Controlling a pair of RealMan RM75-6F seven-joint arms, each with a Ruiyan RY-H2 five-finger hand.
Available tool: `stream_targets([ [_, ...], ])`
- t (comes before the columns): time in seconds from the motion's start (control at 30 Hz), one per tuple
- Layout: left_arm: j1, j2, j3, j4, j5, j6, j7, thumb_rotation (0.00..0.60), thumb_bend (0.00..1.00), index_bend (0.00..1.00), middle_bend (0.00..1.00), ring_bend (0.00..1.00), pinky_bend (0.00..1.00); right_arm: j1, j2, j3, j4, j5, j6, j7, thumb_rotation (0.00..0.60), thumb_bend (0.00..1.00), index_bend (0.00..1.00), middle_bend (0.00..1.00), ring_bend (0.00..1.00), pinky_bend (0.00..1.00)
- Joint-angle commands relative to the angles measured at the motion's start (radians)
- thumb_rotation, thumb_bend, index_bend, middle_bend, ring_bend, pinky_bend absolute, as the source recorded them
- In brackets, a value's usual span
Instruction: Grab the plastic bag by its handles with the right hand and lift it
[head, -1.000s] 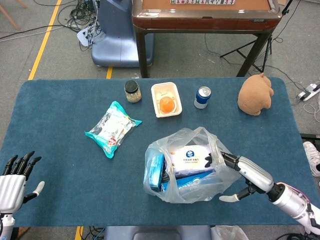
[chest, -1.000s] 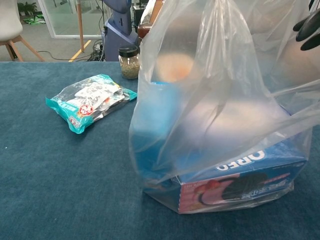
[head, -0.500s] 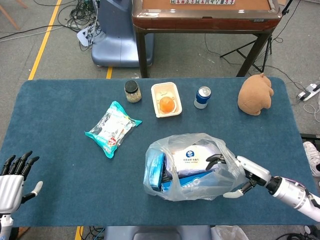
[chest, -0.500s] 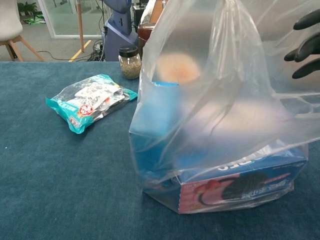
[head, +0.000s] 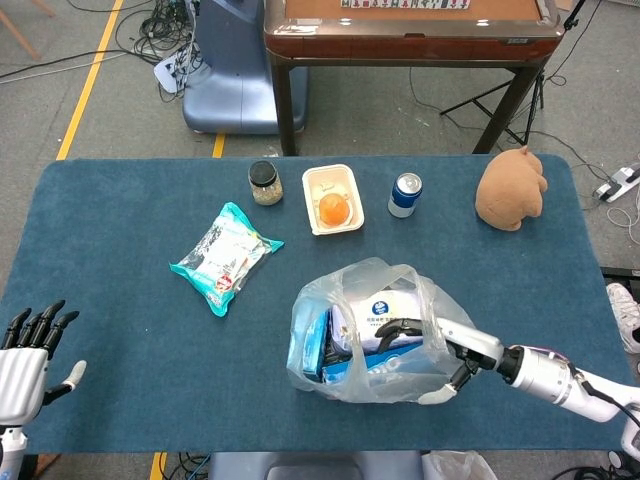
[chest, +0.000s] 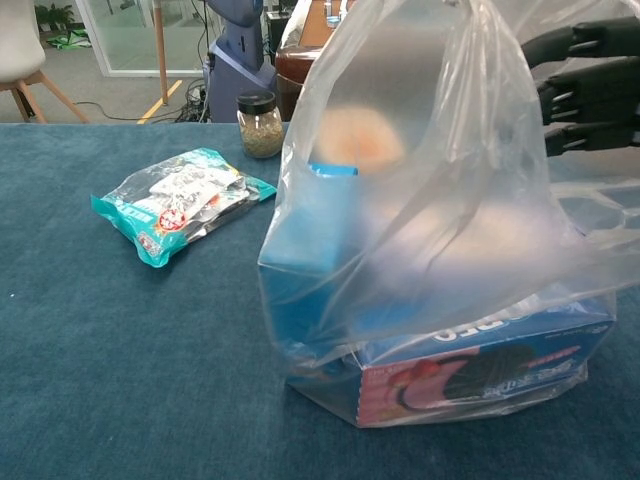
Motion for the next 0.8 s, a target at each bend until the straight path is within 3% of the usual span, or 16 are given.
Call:
stream_targets([
  [0.03, -0.002, 0.003, -0.001, -0.003, -0.002, -0.004, 0.003, 0.6, 0.25, 0.19, 0.1, 0.16, 0.07, 0.025, -0.025, -0.001, 0.005, 0.007, -0.017, 0.016, 0.528, 0.0, 0.21, 0.27, 0.12, 0.18],
  [0.8, -0.008, 0.007, -0.006, -0.006, -0.011, -0.014, 0.012, 0.6, 0.25, 0.19, 0.1, 0.16, 0.07, 0.13, -0.177, 0.019, 0.063, 0.088, 0.026, 0.215, 0.528, 0.0, 0.21, 0.26, 0.12, 0.18],
])
